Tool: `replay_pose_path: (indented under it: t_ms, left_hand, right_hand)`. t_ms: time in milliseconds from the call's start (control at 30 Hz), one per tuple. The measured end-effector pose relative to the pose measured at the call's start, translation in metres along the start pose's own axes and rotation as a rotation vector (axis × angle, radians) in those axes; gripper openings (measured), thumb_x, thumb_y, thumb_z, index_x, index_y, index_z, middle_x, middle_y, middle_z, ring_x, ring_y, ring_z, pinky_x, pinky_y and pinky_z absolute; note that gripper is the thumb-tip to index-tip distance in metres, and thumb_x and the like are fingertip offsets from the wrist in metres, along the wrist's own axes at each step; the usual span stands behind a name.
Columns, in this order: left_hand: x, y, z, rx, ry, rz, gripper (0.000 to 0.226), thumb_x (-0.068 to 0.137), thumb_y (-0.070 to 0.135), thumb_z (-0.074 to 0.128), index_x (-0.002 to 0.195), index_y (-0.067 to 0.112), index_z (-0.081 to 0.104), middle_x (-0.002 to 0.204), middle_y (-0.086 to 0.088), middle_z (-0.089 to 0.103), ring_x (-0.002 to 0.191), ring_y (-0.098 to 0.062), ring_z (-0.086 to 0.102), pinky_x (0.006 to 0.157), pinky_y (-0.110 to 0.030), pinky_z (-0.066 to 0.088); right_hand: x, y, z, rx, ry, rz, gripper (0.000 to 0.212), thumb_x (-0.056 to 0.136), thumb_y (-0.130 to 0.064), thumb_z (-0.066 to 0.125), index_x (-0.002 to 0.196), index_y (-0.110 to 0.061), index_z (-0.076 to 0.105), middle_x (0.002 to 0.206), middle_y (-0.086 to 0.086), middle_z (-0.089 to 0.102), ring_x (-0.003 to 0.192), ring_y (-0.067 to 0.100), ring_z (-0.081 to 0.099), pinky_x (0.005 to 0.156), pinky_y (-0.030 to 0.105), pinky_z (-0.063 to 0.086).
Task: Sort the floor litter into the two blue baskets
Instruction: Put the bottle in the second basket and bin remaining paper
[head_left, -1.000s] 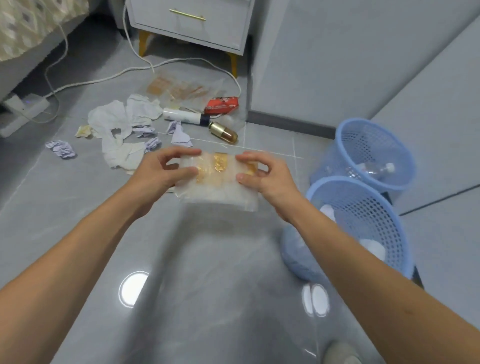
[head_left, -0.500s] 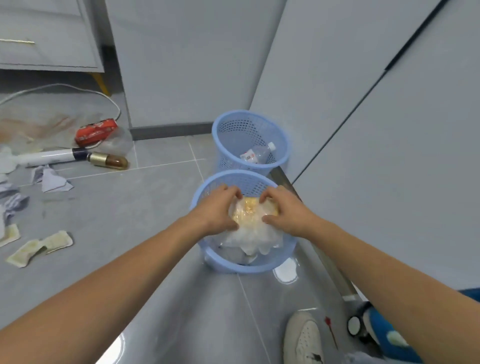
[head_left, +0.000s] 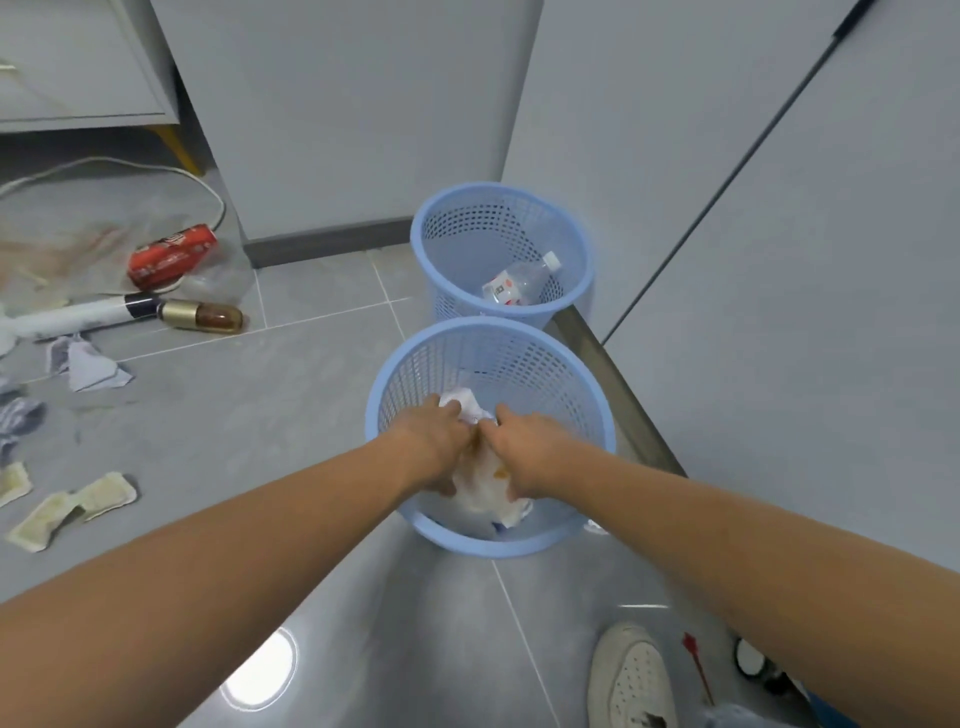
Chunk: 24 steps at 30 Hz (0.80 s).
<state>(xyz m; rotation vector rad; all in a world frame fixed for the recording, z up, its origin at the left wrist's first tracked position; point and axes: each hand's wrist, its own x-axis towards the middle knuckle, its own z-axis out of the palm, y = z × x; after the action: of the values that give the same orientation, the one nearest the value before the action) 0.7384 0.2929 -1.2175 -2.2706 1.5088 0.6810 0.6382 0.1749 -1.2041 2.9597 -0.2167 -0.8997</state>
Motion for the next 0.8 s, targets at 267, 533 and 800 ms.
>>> replay_pose_path:
  t_ms: [267, 533, 800]
  left_hand:
    - [0.028, 0.018, 0.032, 0.189, -0.205, -0.066, 0.096, 0.094, 0.052, 0.063, 0.162, 0.016, 0.005, 0.164, -0.007, 0.017, 0.151, -0.029, 0.019, 0.115, -0.042, 0.034]
    - [0.027, 0.015, 0.024, 0.124, -0.216, -0.038, 0.093, 0.095, 0.047, 0.062, 0.162, 0.016, 0.006, 0.167, -0.009, 0.011, 0.151, -0.030, 0.021, 0.113, -0.043, 0.036]
    - [-0.058, -0.014, -0.045, -0.269, 0.117, 0.011, 0.039, 0.102, 0.022, 0.048, 0.137, 0.007, 0.055, 0.141, -0.013, 0.046, 0.133, -0.031, 0.043, 0.103, -0.042, 0.042]
  right_hand:
    - [0.022, -0.017, 0.028, -0.015, -0.069, -0.003, 0.057, 0.091, -0.008, 0.066, 0.143, -0.005, 0.042, 0.140, 0.016, 0.042, 0.119, 0.039, 0.057, 0.084, 0.044, 0.047]
    - [0.025, -0.017, 0.017, 0.020, -0.124, 0.027, 0.052, 0.098, -0.013, 0.060, 0.146, -0.005, 0.041, 0.142, 0.015, 0.040, 0.123, 0.040, 0.056, 0.095, 0.047, 0.049]
    - [-0.052, -0.013, -0.040, 0.149, 0.112, 0.063, 0.023, 0.092, -0.006, 0.059, 0.116, -0.007, 0.059, 0.118, 0.012, 0.051, 0.104, 0.034, 0.053, 0.082, 0.040, 0.047]
